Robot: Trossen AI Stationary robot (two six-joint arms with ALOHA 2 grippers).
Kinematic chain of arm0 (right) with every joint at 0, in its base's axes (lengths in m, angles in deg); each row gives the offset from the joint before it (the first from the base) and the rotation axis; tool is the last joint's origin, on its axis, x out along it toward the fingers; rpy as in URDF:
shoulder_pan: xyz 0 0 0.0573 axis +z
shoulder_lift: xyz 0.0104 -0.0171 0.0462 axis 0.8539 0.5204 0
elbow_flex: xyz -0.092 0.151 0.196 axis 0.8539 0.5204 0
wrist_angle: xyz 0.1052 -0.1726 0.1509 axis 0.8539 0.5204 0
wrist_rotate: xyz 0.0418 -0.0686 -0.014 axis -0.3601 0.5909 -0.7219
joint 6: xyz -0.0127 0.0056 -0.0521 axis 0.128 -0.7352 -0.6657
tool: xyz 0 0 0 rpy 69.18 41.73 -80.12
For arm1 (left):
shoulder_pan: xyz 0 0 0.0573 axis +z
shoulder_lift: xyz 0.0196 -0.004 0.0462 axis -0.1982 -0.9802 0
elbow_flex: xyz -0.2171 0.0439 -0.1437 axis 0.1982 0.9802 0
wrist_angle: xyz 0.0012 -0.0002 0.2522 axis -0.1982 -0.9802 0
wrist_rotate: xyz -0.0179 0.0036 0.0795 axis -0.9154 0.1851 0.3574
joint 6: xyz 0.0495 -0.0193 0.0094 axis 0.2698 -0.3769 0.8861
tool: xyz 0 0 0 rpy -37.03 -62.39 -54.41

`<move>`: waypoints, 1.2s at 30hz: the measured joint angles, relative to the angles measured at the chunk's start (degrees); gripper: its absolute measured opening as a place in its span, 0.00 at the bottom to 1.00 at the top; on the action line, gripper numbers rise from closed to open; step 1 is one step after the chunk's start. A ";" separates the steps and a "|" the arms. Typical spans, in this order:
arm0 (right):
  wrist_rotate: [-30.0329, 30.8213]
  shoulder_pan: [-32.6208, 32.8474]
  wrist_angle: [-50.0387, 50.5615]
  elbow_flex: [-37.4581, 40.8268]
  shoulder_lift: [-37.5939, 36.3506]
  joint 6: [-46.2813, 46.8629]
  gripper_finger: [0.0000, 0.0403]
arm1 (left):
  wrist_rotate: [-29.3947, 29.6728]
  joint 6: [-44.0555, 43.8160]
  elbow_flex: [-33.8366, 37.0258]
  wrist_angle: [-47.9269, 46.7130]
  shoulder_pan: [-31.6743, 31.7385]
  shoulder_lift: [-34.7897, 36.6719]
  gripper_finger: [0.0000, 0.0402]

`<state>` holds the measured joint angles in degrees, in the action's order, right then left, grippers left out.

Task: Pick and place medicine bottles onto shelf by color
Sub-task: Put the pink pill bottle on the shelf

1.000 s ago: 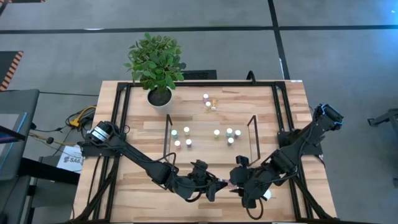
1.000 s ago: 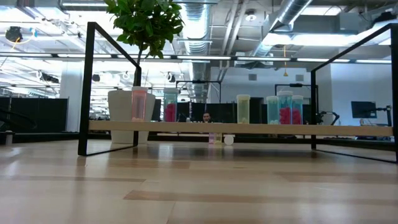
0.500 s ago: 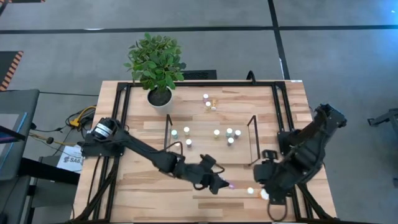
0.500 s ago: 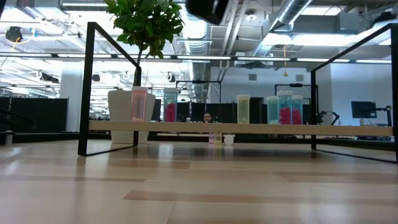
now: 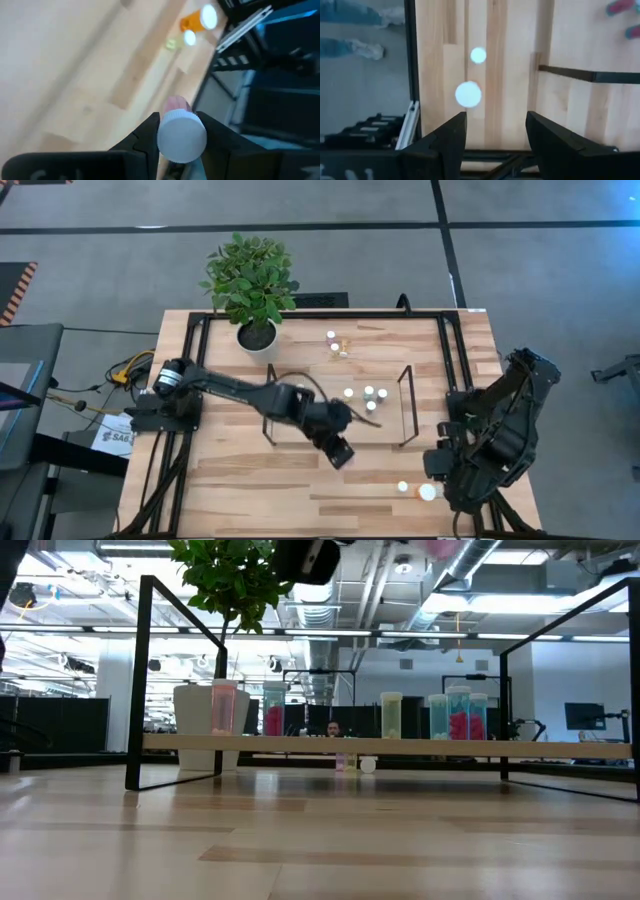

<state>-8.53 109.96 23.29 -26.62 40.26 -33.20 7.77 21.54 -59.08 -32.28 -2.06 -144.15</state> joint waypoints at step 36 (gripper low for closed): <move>6.39 -23.36 -0.06 0.07 -0.02 -0.26 0.56 | 14.10 86.95 -4.36 -36.65 -3.75 -3.68 0.24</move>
<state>-2.14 86.61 23.23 -26.56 40.24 -33.47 21.87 108.49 -63.43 -68.93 -5.81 -147.83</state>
